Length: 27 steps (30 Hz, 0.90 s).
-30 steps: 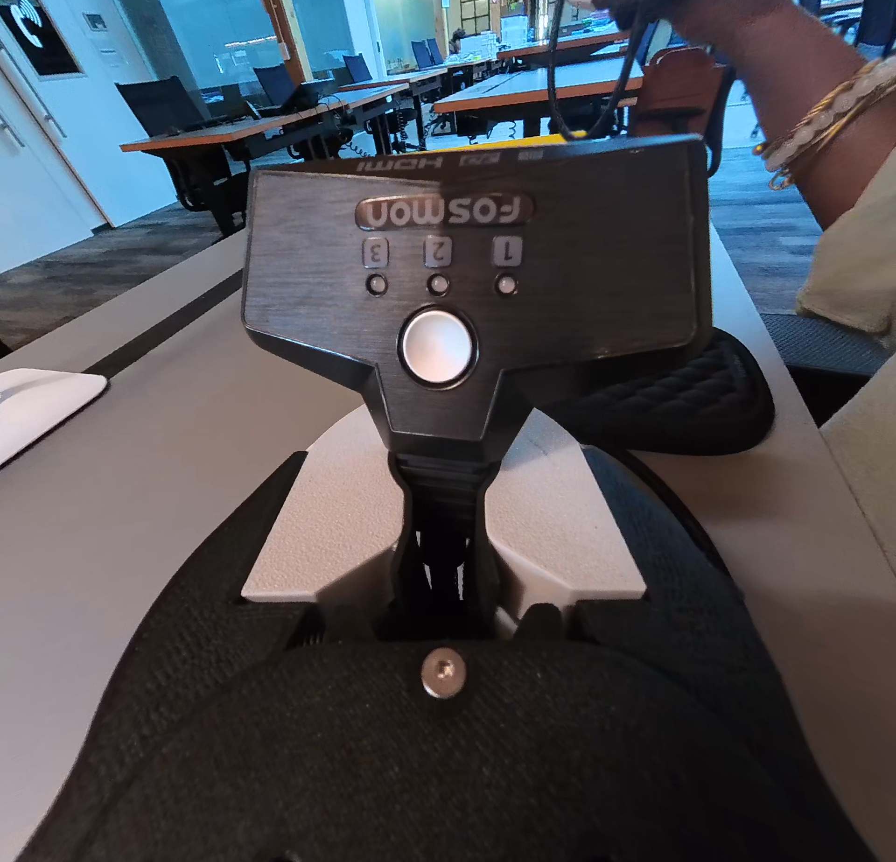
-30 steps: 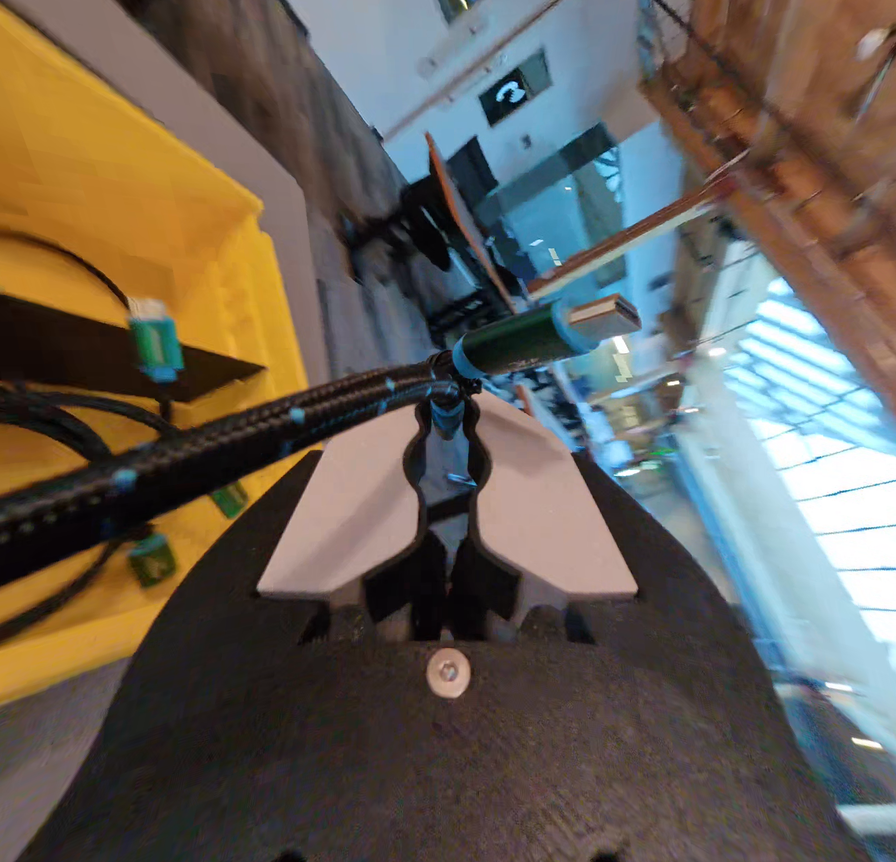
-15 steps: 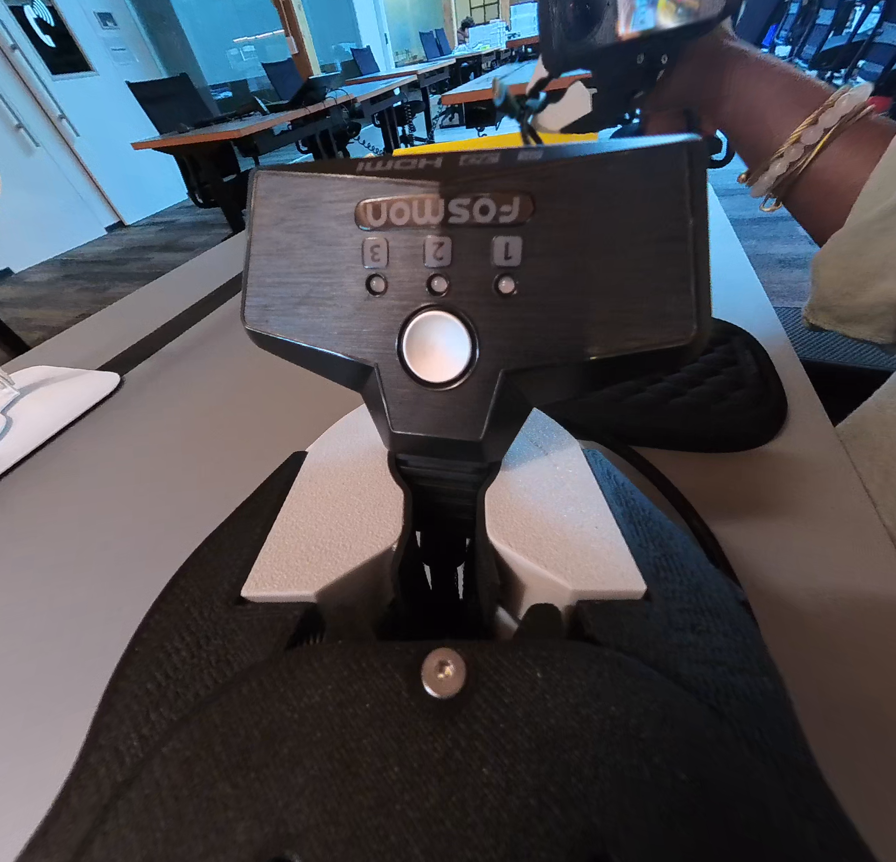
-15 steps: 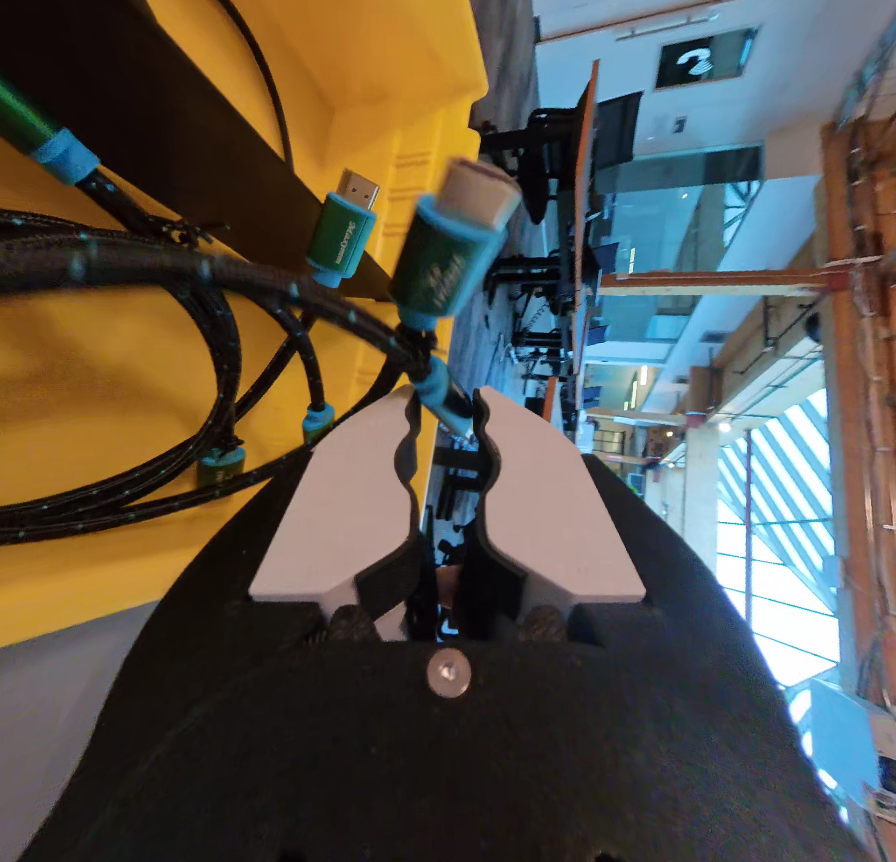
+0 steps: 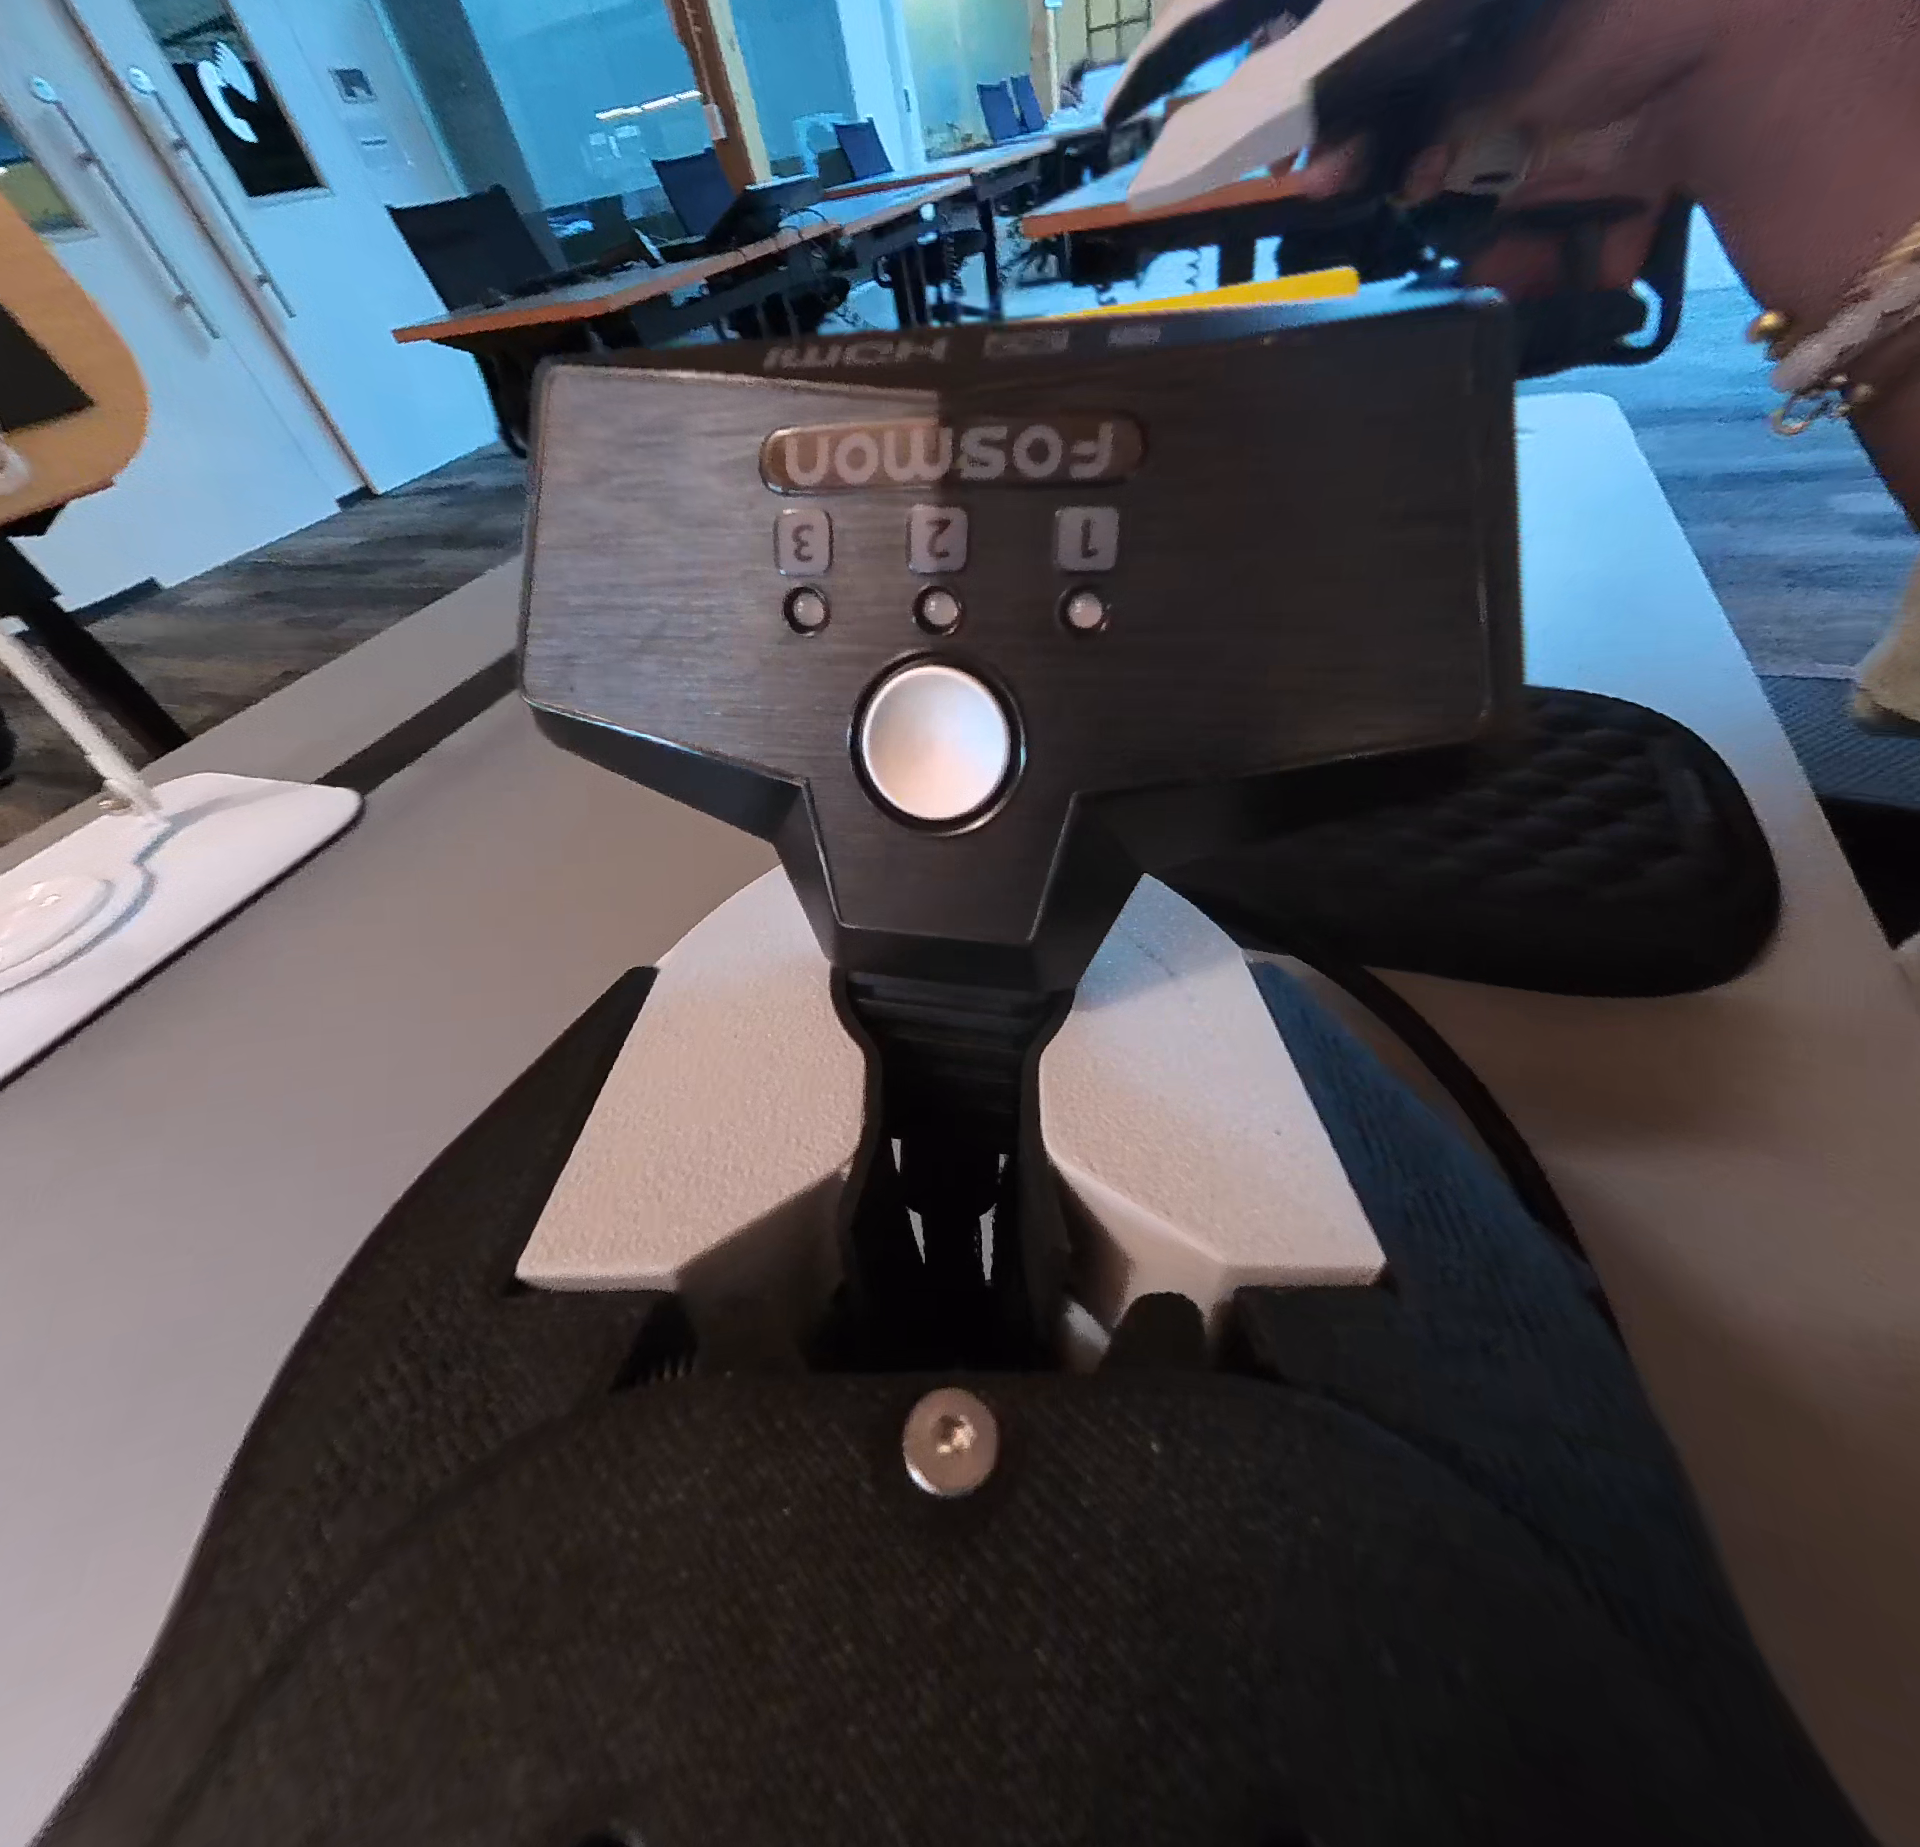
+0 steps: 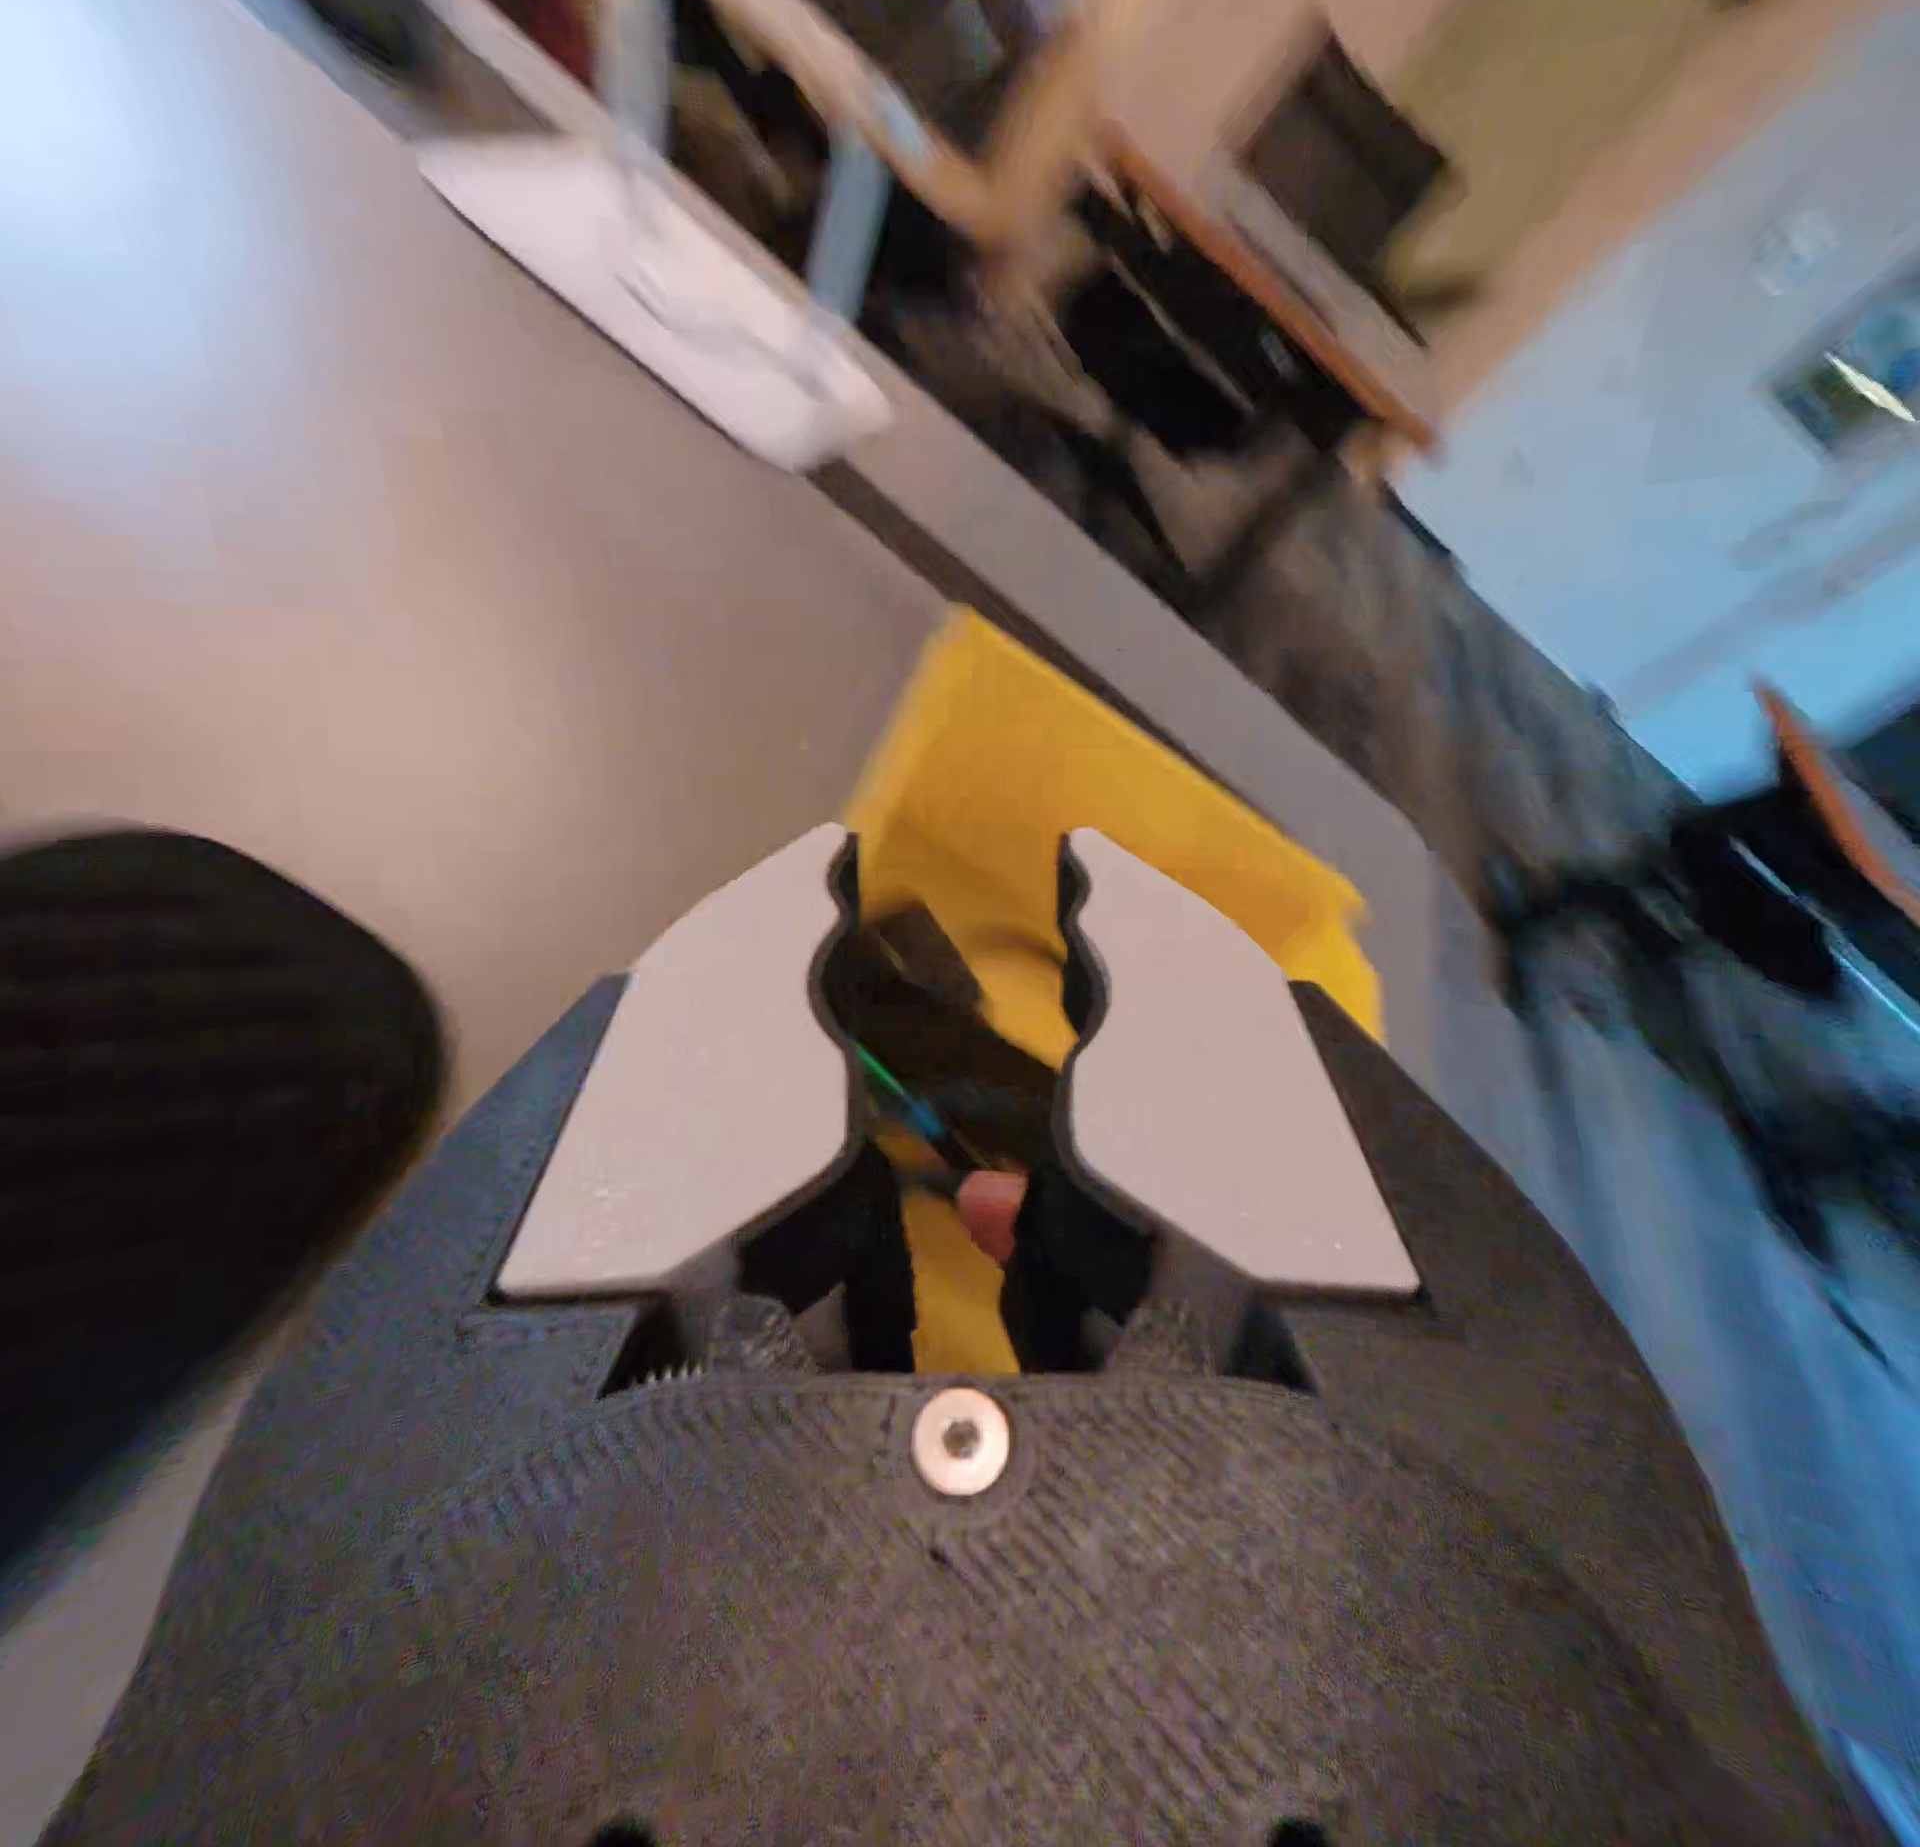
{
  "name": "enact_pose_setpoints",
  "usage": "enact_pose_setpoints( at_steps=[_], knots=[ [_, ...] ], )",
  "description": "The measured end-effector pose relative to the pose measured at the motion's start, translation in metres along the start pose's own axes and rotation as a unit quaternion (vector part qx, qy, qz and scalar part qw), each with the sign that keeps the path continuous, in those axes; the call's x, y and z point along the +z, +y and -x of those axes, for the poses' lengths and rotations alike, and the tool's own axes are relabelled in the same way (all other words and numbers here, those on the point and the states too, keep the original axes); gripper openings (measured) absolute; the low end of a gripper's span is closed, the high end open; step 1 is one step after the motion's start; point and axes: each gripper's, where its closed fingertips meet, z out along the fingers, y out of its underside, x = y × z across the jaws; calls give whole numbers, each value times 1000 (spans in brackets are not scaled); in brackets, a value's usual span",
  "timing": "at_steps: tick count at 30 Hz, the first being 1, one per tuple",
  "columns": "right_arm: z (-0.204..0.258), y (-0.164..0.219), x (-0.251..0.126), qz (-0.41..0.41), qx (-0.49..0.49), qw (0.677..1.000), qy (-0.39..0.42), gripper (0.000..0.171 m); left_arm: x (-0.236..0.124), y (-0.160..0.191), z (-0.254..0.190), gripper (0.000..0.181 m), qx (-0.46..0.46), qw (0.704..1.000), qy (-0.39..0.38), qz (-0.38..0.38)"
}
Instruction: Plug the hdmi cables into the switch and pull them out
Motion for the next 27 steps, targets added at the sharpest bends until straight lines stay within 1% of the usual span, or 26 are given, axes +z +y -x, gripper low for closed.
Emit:
enact_pose_setpoints(
  at_steps=[1,2,3,5,6,7,8,9,10,11,12,13,14,15,16,19,20,21,22,23,24,25,27],
  knots=[
    [21,-26,-1,-66,0,996,-54,47,-1,-1,4,23,2,1000,-12,-3],
    [42,-53,-6,-137,3,985,-107,51,-2,-3,9,22,5,1000,-29,-8],
    [64,-79,-12,-205,14,965,-160,55,-4,-5,15,22,7,998,-53,-14],
    [104,-123,-25,-317,63,910,-259,65,-12,-10,35,21,10,992,-122,-31],
    [123,-140,-28,-354,97,880,-302,70,-18,-13,46,23,16,986,-164,-39],
    [143,-152,-28,-373,126,853,-342,80,-25,-17,56,23,27,977,-204,-48],
    [165,-158,-24,-374,144,834,-379,91,-33,-22,63,23,39,969,-238,-63],
    [187,-161,-16,-362,149,826,-406,103,-40,-29,67,23,53,961,-260,-84],
    [209,-158,-4,-336,133,832,-420,115,-47,-37,67,23,68,954,-269,-111],
    [229,-151,10,-304,89,850,-420,120,-52,-45,65,23,82,949,-272,-137],
    [242,-142,23,-278,33,868,-410,121,-56,-52,62,22,95,945,-269,-159],
    [248,-135,34,-258,-15,883,-392,120,-59,-58,58,22,104,943,-261,-177],
    [249,-130,46,-240,-48,896,-371,114,-60,-62,54,22,108,944,-243,-193],
    [247,-128,54,-228,-67,904,-356,111,-60,-66,49,22,103,947,-223,-207],
    [245,-129,58,-228,-71,905,-351,108,-61,-69,45,23,96,949,-204,-219],
    [246,-136,61,-247,-50,892,-374,100,-65,-81,30,22,78,950,-142,-268],
    [249,-133,63,-240,-55,890,-385,96,-66,-83,26,55,71,949,-124,-282],
    [253,-129,64,-227,-67,888,-394,86,-66,-84,23,87,63,949,-106,-290],
    [259,-125,63,-217,-83,885,-404,67,-66,-84,22,118,55,950,-95,-292],
    [262,-124,62,-218,-97,884,-402,44,-65,-82,25,124,47,952,-96,-286],
    [258,-127,64,-229,-101,892,-378,36,-64,-79,29,114,43,954,-104,-277],
    [253,-130,63,-239,-97,894,-366,28,-63,-77,33,113,38,956,-108,-269],
    [251,-135,54,-246,-68,885,-389,11,-60,-76,34,113,20,957,-98,-272]
  ],
)
